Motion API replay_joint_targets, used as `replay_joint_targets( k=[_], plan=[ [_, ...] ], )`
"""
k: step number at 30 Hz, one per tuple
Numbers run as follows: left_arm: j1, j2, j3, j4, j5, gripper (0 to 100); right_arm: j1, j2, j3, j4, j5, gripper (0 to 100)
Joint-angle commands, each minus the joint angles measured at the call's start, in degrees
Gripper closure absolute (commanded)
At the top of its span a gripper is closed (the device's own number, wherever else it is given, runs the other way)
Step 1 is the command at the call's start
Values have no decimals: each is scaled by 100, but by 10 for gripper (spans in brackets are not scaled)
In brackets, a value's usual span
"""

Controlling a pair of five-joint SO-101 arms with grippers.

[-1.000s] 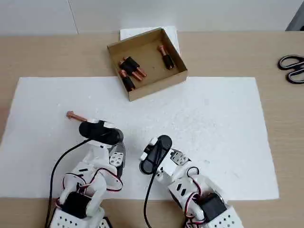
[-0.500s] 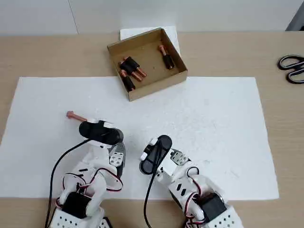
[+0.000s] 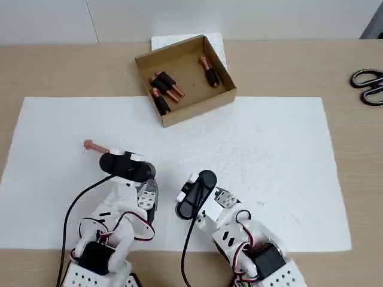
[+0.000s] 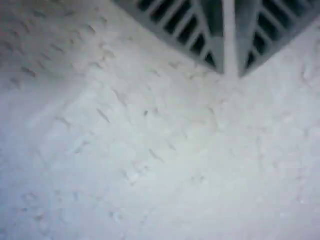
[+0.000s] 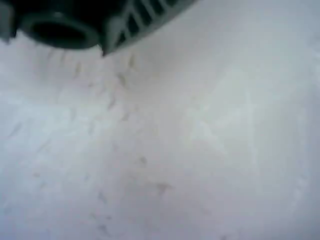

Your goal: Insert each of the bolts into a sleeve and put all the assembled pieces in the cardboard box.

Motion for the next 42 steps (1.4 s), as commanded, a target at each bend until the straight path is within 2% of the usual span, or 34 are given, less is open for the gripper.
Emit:
replay_joint_targets(
  k=[1,18,27,33,35,42],
  plan=[
    [-9,-88,-31,-132,-18,994,-13,-66,35,13,44,991],
    [-9,-88,-31,-132,-18,994,-13,-66,35,13,44,991],
    [589,-97,-31,-281,53,993,-13,-66,35,13,44,991],
    [668,-62,-963,255,202,993,-13,-66,35,13,44,991],
    [510,-53,-1393,378,26,994,-13,-66,35,13,44,991],
    [-1011,-44,-1657,316,-686,994,-13,-66,35,13,44,991]
  ],
)
